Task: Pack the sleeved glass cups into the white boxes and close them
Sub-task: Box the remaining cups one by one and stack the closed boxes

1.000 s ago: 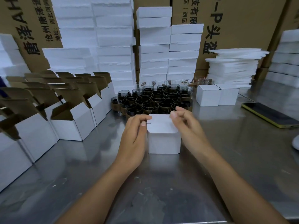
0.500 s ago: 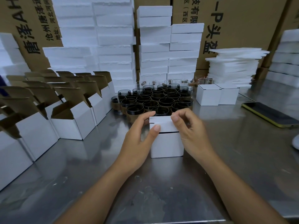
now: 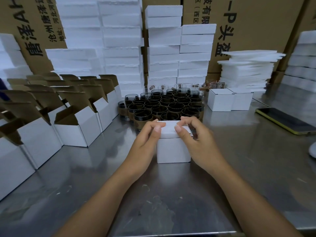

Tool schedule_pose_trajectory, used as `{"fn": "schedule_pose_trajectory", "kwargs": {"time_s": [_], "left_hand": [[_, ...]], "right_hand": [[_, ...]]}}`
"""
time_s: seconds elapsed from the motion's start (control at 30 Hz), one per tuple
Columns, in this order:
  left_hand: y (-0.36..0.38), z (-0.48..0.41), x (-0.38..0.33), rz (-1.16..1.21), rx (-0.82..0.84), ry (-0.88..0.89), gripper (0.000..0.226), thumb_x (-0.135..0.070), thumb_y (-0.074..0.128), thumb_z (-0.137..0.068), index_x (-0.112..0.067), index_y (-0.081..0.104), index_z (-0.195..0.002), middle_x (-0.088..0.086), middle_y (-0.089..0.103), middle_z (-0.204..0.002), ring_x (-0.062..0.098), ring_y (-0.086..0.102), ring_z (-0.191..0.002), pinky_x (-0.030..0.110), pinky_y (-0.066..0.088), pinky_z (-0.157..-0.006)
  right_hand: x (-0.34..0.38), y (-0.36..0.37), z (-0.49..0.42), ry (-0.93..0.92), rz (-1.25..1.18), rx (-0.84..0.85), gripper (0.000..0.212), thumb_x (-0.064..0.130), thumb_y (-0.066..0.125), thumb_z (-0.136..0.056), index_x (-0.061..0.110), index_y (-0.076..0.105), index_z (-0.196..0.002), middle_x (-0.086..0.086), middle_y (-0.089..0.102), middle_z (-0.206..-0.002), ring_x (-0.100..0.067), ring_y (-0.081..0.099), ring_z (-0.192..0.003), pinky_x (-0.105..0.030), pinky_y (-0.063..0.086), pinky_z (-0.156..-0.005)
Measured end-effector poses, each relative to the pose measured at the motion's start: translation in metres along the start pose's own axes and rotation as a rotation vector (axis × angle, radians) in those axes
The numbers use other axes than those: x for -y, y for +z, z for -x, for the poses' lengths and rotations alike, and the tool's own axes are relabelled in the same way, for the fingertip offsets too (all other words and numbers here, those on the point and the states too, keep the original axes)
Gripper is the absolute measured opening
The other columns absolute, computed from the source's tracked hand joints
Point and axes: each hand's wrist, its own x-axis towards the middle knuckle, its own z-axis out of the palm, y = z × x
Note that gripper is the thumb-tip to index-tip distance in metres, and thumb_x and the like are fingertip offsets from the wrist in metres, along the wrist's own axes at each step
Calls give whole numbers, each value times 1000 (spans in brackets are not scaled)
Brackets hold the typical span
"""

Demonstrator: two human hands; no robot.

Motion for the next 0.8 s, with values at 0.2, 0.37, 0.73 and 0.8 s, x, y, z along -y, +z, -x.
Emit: {"fn": "schedule_pose_trajectory", "kwargs": {"time_s": [0.2,0.37,0.73,0.8], "left_hand": [[-1,-4,1,35,6,-56,29,-8,41,-98,-29,52,-114,-15,54,-118,-5,51,-101,3,38,-77],[1,-4,1,118,-5,-92,33,-10,44,-97,-22,40,-128,-17,50,-124,-17,51,-105,4,42,-84],[-1,3,5,78,-13,-118,48,-59,38,-78,-36,46,-119,-18,61,-117,-7,55,-110,20,41,-91],[-1,5,4,53,-13,-119,45,-59,38,-78,-37,47,-116,-15,60,-119,-7,57,-107,19,42,-87]], "right_hand": [[-7,0,-4,48,-32,27,22,13,47,-96,27,62,-87,26,51,-111,9,47,-110,-5,33,-87],[-2,3,2,-63,84,-58,17,17,49,-95,26,61,-88,19,54,-110,-4,48,-116,-20,37,-93],[23,-5,20,-174,782,-16,53,67,54,-66,24,37,-93,9,40,-94,-13,41,-89,-28,33,-71],[21,-13,21,-177,838,-51,49,59,59,-68,23,34,-90,8,37,-90,-15,39,-86,-28,29,-70]]}}
